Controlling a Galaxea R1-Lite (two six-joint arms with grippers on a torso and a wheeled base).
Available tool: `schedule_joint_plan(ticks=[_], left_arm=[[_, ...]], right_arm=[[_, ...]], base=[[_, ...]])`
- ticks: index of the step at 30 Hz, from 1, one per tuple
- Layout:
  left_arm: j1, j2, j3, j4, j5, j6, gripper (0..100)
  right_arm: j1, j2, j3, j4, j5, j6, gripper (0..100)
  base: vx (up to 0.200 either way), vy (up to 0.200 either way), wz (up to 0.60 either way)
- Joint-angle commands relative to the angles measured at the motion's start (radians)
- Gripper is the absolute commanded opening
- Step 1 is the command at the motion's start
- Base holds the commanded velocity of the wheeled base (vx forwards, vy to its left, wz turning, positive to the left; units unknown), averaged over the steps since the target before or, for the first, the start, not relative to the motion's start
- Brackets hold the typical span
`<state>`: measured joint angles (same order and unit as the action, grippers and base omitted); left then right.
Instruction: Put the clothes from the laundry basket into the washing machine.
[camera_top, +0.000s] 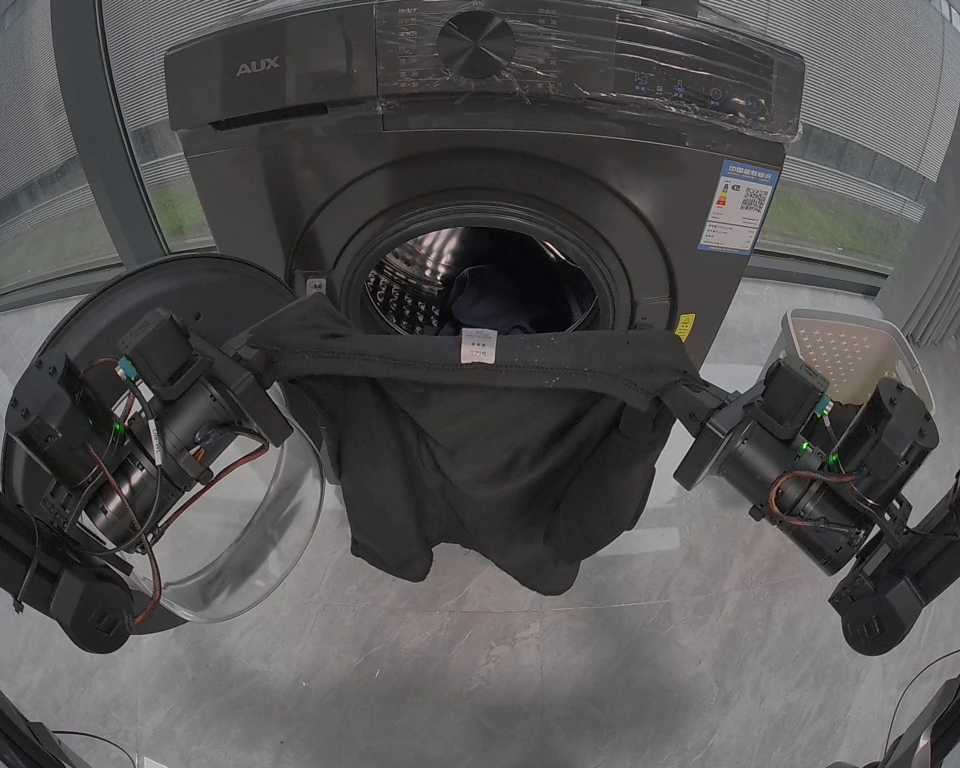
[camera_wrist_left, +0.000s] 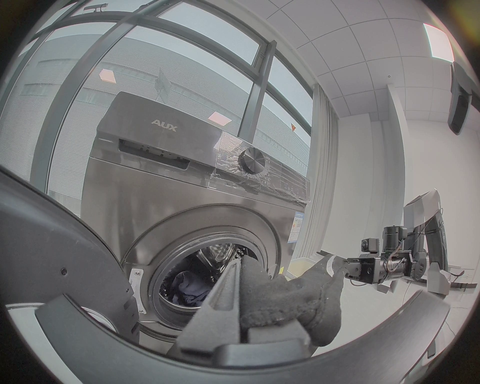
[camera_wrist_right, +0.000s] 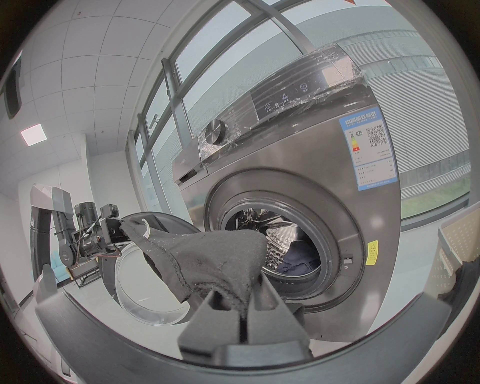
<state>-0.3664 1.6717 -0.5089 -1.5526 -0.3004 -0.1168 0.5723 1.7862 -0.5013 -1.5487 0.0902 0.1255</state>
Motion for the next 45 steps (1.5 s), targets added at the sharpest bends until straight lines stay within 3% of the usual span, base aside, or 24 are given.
schedule_joint_plan(ticks=[1,30,34,40,45], left_arm=[[0.0,-0.003,-0.002,-0.004,0.0,-0.001,0],[0.001,0.002,-0.013,-0.003,-0.002,-0.003,0],[-0.037,0.023,-0.008,-0.003,0.0,0.0,0],[-0.062,0.068,-0.022,-0.004,0.001,-0.001,0],[-0.124,0.088,-0.034,-0.004,0.007,-0.001,0]], right_arm=[[-0.003,-0.01,-0.01,-0.001,0.0,0.0,0],[-0.006,-0.027,-0.026,0.001,-0.006,0.003,0],[0.018,-0.014,-0.017,0.001,-0.007,0.005,0],[0.109,0.041,-0.019,-0.001,-0.023,0.011,0],[0.176,0.113,0.009,-0.002,-0.044,0.026,0]], base=[[0.0,0.0,0.0],[0.0,0.0,0.0],[0.0,0.0,0.0],[0.0,0.0,0.0],[0.0,0.0,0.0]])
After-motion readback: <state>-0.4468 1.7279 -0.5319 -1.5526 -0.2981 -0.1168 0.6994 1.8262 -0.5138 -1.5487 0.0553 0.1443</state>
